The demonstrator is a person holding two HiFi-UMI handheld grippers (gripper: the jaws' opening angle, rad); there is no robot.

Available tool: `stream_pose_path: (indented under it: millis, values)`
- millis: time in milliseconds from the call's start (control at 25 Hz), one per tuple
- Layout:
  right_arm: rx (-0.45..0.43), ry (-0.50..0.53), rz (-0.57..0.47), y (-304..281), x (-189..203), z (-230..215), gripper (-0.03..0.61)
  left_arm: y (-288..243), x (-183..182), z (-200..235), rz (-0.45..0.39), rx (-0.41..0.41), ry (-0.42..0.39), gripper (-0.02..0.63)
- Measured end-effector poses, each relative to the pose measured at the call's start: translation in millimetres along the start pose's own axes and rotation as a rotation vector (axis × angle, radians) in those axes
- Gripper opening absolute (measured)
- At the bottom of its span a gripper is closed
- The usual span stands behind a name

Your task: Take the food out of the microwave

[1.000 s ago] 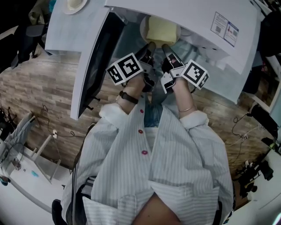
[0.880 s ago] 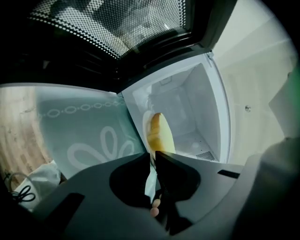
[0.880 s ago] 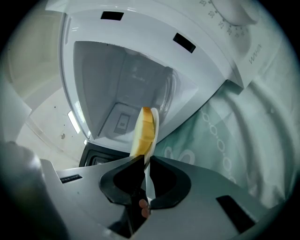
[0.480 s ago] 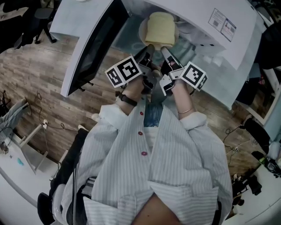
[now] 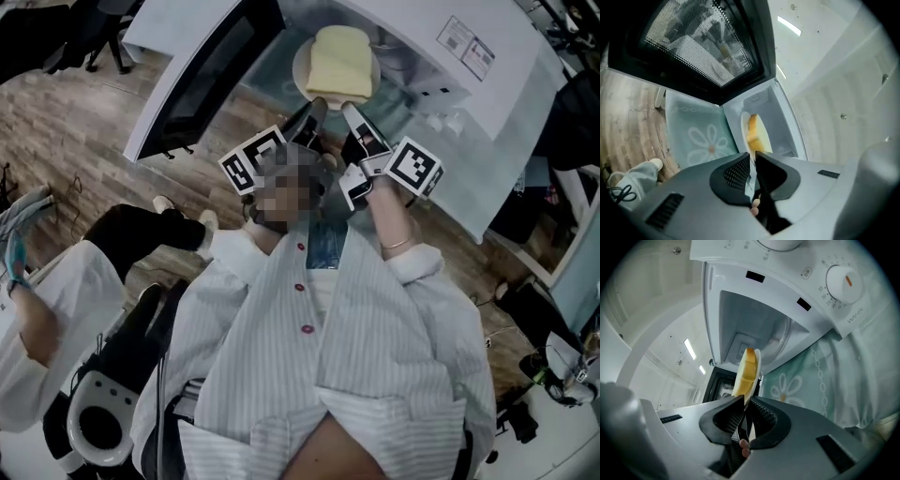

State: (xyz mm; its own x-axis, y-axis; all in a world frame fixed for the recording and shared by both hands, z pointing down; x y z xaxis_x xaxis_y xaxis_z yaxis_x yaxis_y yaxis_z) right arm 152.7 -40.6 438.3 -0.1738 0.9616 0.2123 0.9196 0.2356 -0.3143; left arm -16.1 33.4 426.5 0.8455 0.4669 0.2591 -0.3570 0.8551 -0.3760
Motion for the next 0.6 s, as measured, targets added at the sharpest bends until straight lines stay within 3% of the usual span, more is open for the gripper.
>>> stream_pose_path:
  millis: [160, 600]
  values:
    - [0.009, -0.002, 0.020, 18.0, 7.9, 10.1, 0.060, 15.3, 12.5, -13.8, -0.034, 0.012, -0.002, 0.043]
    - [-0.099, 0.089, 0.032, 51.2, 17.7, 36.1, 0.058, 47.2, 35.8, -46.3, -0.054, 0.043, -0.015, 0.041]
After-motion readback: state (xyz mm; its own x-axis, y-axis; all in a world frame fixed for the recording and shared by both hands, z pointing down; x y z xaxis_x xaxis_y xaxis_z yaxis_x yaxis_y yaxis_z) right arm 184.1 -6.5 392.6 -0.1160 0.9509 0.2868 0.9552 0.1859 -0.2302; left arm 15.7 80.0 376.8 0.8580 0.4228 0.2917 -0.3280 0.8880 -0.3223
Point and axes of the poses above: the fingertips, and each gripper's own axes: y backward along the fingers, z to its left, x out of its underside, the point moved 10 cm from there along y, backward along the fingers, and after that the axes turned 9 degrees about z, right-handed, at the moved point
